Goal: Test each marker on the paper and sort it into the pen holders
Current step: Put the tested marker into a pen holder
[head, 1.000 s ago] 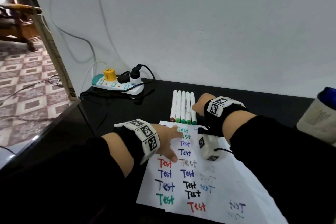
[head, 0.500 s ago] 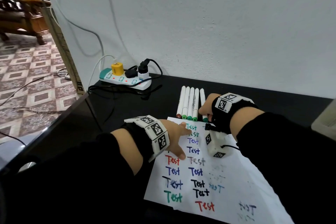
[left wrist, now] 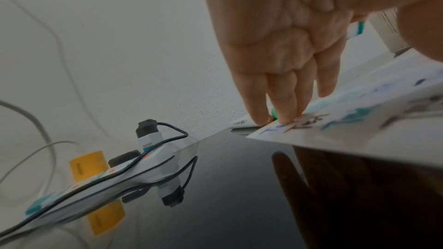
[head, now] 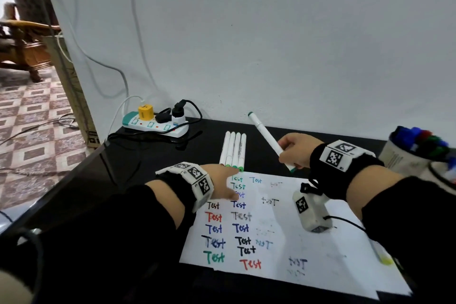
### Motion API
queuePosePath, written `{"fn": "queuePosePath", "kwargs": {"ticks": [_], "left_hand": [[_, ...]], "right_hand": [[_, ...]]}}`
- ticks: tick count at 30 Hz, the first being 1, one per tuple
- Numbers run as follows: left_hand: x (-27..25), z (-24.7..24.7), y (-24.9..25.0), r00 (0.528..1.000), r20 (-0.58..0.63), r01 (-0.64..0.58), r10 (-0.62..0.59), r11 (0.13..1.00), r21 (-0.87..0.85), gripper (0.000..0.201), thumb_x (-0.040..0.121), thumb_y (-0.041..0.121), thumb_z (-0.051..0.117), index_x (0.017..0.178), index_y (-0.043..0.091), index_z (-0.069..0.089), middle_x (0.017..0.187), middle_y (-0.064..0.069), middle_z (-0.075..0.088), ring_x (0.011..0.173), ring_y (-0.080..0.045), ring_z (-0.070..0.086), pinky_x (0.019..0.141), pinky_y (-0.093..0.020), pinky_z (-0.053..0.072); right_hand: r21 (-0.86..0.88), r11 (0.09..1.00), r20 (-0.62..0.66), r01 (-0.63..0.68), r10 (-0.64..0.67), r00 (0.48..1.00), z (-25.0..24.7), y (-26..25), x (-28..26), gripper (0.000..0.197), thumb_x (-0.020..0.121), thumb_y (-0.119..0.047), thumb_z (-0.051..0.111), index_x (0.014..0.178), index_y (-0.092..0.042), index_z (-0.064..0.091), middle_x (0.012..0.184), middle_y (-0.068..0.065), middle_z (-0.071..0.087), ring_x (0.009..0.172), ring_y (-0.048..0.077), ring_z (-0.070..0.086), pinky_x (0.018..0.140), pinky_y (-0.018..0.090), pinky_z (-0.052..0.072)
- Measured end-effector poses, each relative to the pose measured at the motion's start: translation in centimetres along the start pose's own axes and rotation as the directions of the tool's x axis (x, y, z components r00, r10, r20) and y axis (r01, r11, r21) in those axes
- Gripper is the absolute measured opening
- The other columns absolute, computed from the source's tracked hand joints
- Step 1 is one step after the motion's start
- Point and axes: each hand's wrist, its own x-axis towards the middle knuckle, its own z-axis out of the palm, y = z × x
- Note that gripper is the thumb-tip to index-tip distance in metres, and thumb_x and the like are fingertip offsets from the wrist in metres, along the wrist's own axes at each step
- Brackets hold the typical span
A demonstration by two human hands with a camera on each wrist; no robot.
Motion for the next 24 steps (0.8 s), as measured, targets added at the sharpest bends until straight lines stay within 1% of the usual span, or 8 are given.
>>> {"fn": "queuePosePath", "kwargs": {"ticks": [3,7,10,12,14,15,19,24], "left_hand": [[-0.6,-0.7,0.7,0.984,-0.166,0.022,-0.058,0.978,-0.208,0.089,0.088,0.043,0.058,0.15,0.025,-0.003,0.152,-0.004,0.029,0.133,-0.02,0.038,0.105,-0.032,0.035],[-1.7,-1.3,1.9,0.946,-0.317,-0.031,-0.064,0.958,-0.286,0.095,0.089,0.033,0.06,0.148,0.023,-0.013,0.158,-0.005,0.0,0.145,-0.019,0.012,0.113,-0.034,0.021],[-2.4,-1.4,2.7,0.941,-0.339,-0.071,-0.006,0.974,-0.213,0.079,0.093,0.029,0.055,0.15,0.023,0.001,0.158,-0.004,0.003,0.145,-0.018,0.011,0.113,-0.031,0.02],[-3.0,-1.2,3.2,0.939,-0.344,-0.092,-0.001,0.963,-0.253,0.063,0.094,0.024,0.053,0.148,0.022,0.021,0.152,-0.005,0.027,0.136,-0.02,0.032,0.104,-0.026,0.032],[-3.6,-0.7,3.6,0.925,-0.38,-0.106,-0.02,0.945,-0.309,0.041,0.094,0.024,0.051,0.135,0.022,0.046,0.127,-0.003,0.054,0.105,-0.018,0.056,0.081,-0.024,0.043],[-4.0,-0.4,3.8,0.917,-0.398,-0.118,-0.021,0.939,-0.322,0.032,0.095,0.025,0.05,0.126,0.021,0.054,0.113,-0.002,0.06,0.09,-0.015,0.057,0.07,-0.022,0.043],[-5.0,0.4,4.5,0.904,-0.427,-0.168,-0.021,0.901,-0.399,0.021,0.092,0.03,0.054,0.111,0.022,0.06,0.092,0.006,0.058,0.064,-0.004,0.048,0.056,-0.015,0.039],[-5.8,0.0,5.2,0.873,-0.487,-0.24,-0.016,0.855,-0.459,0.015,0.087,0.029,0.063,0.101,0.025,0.059,0.085,0.013,0.054,0.061,-0.002,0.047,0.053,-0.015,0.037]], "right_hand": [[0.046,0.998,0.058,0.035,-0.038,0.998,-1.6,0.5,-2.4,0.018,0.082,-0.01,0.065,0.08,-0.028,0.062,0.078,-0.003,0.06,0.07,0.012,0.057,0.061,0.024,0.051],[0.166,0.985,0.125,0.046,-0.067,0.99,-3.0,0.9,-5.1,0.011,0.087,-0.011,0.063,0.085,-0.02,0.069,0.072,-0.001,0.06,0.066,0.013,0.052,0.06,0.023,0.049],[0.409,0.913,0.115,0.01,-0.063,0.991,-3.6,1.1,-6.6,0.008,0.091,-0.01,0.059,0.094,-0.006,0.066,0.067,0.004,0.057,0.055,0.012,0.045,0.054,0.022,0.041],[0.52,0.854,0.094,0.002,-0.059,0.994,-3.9,1.1,-7.6,0.007,0.091,-0.009,0.059,0.088,-0.005,0.064,0.065,0.005,0.056,0.054,0.011,0.044,0.052,0.021,0.04],[0.617,0.787,0.055,0.011,-0.057,0.997,-4.0,1.0,-8.2,0.01,0.091,-0.008,0.058,0.083,-0.005,0.065,0.06,0.004,0.055,0.049,0.009,0.044,0.046,0.018,0.04],[0.671,0.741,0.025,0.024,-0.055,0.998,-4.0,0.9,-8.5,0.012,0.091,-0.007,0.058,0.082,-0.005,0.065,0.057,0.003,0.054,0.045,0.008,0.044,0.043,0.017,0.039],[0.842,0.537,-0.079,0.054,0.024,0.997,-3.0,0.5,-9.1,0.013,0.091,-0.014,0.06,0.079,-0.007,0.059,0.054,0.002,0.047,0.038,0.007,0.038,0.038,0.016,0.031],[0.802,0.596,-0.073,0.044,0.024,0.997,-0.3,-0.7,-9.4,0.031,0.089,-0.038,0.063,0.07,-0.014,0.056,0.041,-0.003,0.039,0.034,0.009,0.029,0.036,0.015,0.022]]}}
